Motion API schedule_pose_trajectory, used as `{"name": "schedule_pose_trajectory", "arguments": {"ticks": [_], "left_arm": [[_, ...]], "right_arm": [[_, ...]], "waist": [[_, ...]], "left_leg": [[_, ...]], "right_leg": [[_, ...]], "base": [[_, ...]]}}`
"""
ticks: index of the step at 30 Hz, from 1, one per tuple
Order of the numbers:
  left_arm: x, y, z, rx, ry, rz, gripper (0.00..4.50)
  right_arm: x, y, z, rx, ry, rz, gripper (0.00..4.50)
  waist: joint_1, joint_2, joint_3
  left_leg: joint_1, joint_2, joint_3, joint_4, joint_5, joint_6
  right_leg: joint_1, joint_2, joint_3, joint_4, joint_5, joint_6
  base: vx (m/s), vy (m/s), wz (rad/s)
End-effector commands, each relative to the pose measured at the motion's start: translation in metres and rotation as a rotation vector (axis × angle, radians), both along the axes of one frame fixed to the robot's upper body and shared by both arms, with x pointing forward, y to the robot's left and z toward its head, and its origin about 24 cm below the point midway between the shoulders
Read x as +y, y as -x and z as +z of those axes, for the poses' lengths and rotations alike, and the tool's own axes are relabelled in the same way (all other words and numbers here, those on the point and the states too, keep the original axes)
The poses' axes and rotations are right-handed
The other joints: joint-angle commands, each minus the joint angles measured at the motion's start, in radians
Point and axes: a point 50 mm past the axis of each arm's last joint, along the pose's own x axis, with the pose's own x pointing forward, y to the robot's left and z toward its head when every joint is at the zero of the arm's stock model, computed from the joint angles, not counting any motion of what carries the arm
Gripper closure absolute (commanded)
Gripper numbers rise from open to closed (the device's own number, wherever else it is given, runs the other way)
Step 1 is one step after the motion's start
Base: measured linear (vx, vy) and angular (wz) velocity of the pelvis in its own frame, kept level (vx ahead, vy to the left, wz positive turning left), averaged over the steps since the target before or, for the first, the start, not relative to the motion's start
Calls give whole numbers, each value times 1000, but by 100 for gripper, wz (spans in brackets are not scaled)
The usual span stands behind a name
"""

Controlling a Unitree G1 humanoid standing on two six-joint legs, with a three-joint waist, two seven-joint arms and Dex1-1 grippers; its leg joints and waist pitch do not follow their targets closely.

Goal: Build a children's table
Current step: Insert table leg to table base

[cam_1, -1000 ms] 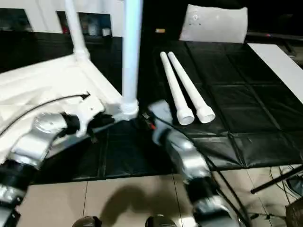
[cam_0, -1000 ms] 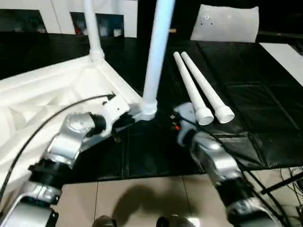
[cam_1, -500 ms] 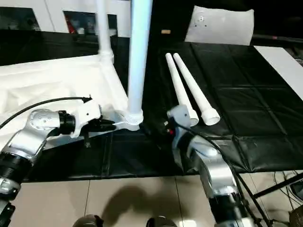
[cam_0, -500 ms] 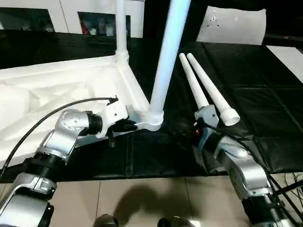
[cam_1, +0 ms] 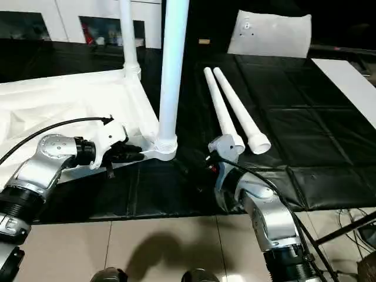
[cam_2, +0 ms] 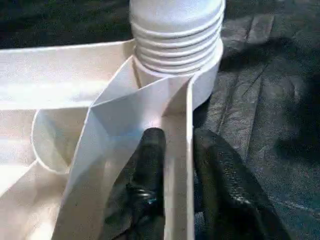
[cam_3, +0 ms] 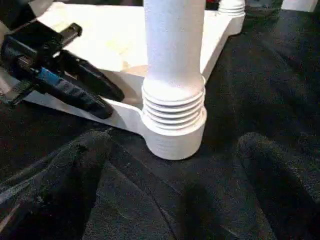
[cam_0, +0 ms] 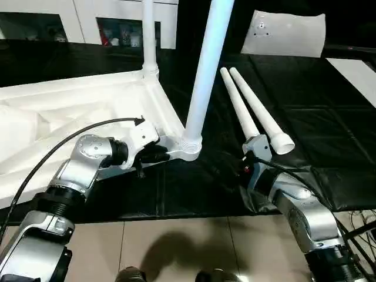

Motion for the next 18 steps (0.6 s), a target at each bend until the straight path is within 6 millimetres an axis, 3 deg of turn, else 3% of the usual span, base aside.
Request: {"name": "schedule_pose_trajectory", "arguments": {"ticks": [1, 3, 12, 18], "left_arm": [[6, 3, -6, 59, -50, 11, 354], [7, 4, -7, 72, -61, 10, 354], [1, 5, 0, 59, -70, -74, 442], [-4, 3, 3, 24, -54, -103, 447]], "right_arm": [[-1, 1, 2, -5, 1, 7, 0], [0, 2, 2, -5, 2, 8, 0], [0, 0, 4, -11, 19, 15, 0], [-1, -3, 6, -21, 27, 18, 0]], "waist": [[1, 17, -90], [-1, 16, -92], [-2, 20, -95], [-1, 20, -97]], "left_leg": [[8, 18, 8, -56, -164, 14], [6, 17, 8, -54, -157, 16], [7, 16, 7, -52, -143, 21], [7, 16, 8, -51, -137, 24]], "right_leg": [[59, -79, 50, -77, -143, -188], [60, -78, 50, -77, -132, -189], [62, -76, 49, -71, -86, -204], [64, -76, 48, -69, -60, -211]], "base": [[0, 0, 0], [0, 0, 0], [0, 0, 0], [0, 0, 0]]}}
